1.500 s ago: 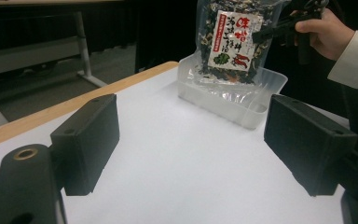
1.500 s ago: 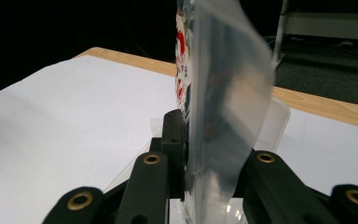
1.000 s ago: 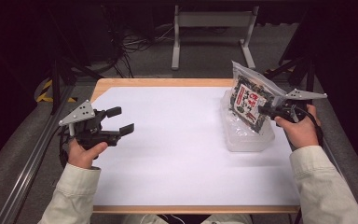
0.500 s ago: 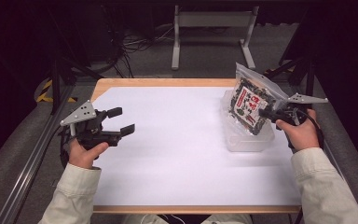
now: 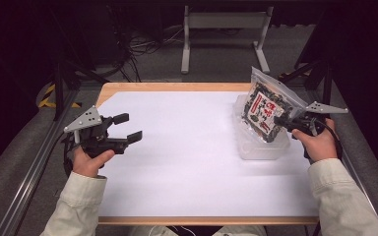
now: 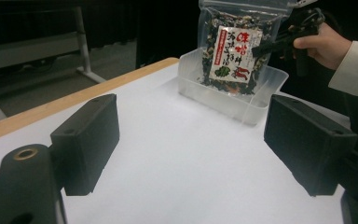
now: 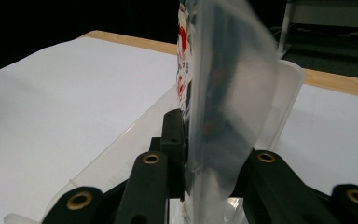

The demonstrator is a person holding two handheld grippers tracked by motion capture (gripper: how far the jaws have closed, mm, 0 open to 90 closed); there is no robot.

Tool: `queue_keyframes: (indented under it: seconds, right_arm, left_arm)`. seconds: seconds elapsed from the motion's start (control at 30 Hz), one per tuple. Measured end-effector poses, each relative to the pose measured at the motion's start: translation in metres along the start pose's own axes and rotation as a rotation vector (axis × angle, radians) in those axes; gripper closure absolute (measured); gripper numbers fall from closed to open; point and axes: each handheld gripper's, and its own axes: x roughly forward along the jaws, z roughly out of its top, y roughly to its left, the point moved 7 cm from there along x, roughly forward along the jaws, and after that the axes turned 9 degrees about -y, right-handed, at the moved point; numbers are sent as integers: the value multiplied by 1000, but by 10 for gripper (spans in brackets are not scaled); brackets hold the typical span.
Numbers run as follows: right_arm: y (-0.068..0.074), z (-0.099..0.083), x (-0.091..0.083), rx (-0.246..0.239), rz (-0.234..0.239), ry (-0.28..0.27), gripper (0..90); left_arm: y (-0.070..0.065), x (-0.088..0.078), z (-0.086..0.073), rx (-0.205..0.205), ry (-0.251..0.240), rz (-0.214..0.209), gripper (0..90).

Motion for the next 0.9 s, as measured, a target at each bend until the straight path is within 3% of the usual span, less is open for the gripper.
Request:
queue_keyframes:
  seconds: [0.33,0.47,0.63,0.9]
  right_arm:
    - [2,3,-1,-17,-4,-18,737]
    - [5,12,-9,0,-17,-79,588]
    - [13,20,-24,-22,-61,-122,393]
    - [38,20,-54,-92,-135,-154,293]
  left_arm:
    - [2,-2,-17,3,42,18,190]
    - [0,-6,-21,8,43,23,191]
    - [-1,-13,-25,8,17,38,187]
    - [1,-20,-45,5,7,73,177]
